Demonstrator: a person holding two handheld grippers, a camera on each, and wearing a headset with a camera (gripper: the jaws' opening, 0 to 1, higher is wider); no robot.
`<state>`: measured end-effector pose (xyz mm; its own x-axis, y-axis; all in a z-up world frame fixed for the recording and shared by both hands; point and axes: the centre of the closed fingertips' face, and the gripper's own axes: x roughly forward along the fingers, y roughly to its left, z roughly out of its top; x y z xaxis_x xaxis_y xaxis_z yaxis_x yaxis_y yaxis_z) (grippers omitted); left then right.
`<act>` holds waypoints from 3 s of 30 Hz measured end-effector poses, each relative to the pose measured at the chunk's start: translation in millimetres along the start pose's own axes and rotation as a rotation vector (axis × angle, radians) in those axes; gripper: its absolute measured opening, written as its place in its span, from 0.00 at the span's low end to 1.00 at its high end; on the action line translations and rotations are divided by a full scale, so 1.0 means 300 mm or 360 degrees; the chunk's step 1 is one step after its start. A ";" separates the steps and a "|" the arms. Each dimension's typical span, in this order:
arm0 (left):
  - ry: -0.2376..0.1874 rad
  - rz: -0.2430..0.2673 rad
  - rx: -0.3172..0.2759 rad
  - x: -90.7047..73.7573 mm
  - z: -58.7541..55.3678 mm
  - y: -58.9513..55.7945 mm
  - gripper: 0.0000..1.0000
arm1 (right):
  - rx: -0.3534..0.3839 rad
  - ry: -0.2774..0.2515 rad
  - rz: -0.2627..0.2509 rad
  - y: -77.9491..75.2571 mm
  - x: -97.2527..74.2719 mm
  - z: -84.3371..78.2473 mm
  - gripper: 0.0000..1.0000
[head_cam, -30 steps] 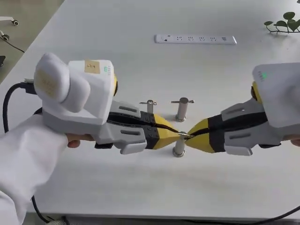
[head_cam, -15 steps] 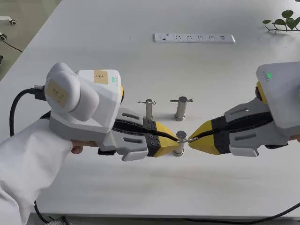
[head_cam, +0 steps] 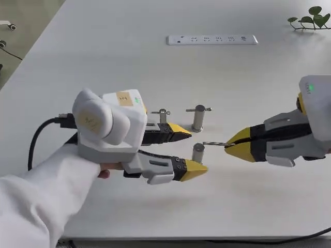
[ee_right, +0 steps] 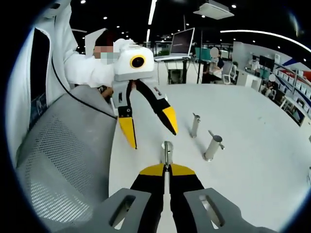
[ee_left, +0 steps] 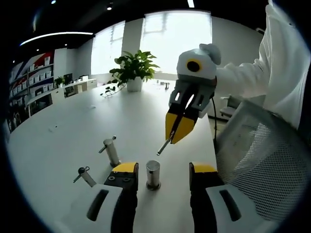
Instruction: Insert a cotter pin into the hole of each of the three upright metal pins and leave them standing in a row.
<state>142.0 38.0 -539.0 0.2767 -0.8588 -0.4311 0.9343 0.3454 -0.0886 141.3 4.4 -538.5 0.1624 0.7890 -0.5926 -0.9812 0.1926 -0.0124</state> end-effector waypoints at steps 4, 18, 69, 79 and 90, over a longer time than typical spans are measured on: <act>0.0036 0.0009 -0.0027 0.022 -0.030 0.007 0.40 | 0.0037 0.0011 -0.0003 -0.004 0.005 -0.032 0.00; 0.0134 0.0069 -0.0098 0.081 -0.113 0.051 0.26 | 0.0069 0.0019 0.0024 -0.006 0.040 -0.052 0.00; 0.0207 0.0069 -0.0077 0.098 -0.144 0.052 0.11 | -0.0193 0.0134 0.0105 0.001 0.120 -0.026 0.00; 0.0210 0.0060 -0.0076 0.106 -0.141 0.048 0.11 | -0.0374 0.0208 0.0158 0.000 0.142 -0.024 0.00; 0.0222 0.0053 -0.0040 0.107 -0.140 0.045 0.11 | -0.0538 0.0294 0.0213 -0.013 0.153 -0.031 0.00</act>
<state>154.0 30.9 -591.6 0.2718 -0.7866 -0.5544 0.9188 0.3835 -0.0938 151.6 34.3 -573.0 0.0398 0.6700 -0.7413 -0.9764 -0.1313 -0.1712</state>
